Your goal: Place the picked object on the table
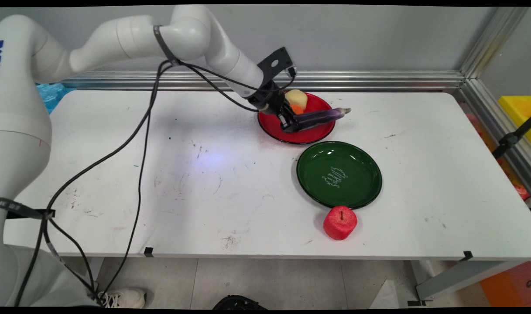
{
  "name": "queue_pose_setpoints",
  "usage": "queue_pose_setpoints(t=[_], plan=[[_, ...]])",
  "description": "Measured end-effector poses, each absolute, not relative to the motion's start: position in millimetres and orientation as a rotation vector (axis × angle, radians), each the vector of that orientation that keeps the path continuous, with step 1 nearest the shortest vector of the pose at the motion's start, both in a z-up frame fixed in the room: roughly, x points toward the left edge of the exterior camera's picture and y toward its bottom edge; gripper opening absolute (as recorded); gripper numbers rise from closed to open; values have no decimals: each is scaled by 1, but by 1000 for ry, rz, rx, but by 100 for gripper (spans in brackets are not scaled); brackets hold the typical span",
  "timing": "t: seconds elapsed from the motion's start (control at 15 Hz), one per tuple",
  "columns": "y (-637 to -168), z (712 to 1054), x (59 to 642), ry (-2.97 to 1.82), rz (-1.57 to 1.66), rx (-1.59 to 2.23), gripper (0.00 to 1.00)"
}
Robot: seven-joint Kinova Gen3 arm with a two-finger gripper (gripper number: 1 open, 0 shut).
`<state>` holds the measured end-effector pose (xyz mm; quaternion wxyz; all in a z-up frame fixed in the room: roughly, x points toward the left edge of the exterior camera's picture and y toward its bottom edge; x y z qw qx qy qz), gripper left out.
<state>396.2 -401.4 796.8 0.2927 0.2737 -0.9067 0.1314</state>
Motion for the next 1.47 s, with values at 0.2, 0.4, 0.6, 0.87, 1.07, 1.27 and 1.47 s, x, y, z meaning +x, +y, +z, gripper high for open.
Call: queue_pose_setpoints(t=[0.2,0.4,0.6,0.87,1.07,1.27,1.47], plan=[[-380,811,405,-2457,315,685,0],[-361,819,416,-2494,291,649,0],[-342,824,430,-2528,272,616,0],[-316,825,453,-2571,250,577,0],[-302,824,467,-2594,235,556,0],[-290,821,478,-2610,224,543,0],[-282,819,486,-2622,217,532,0]])
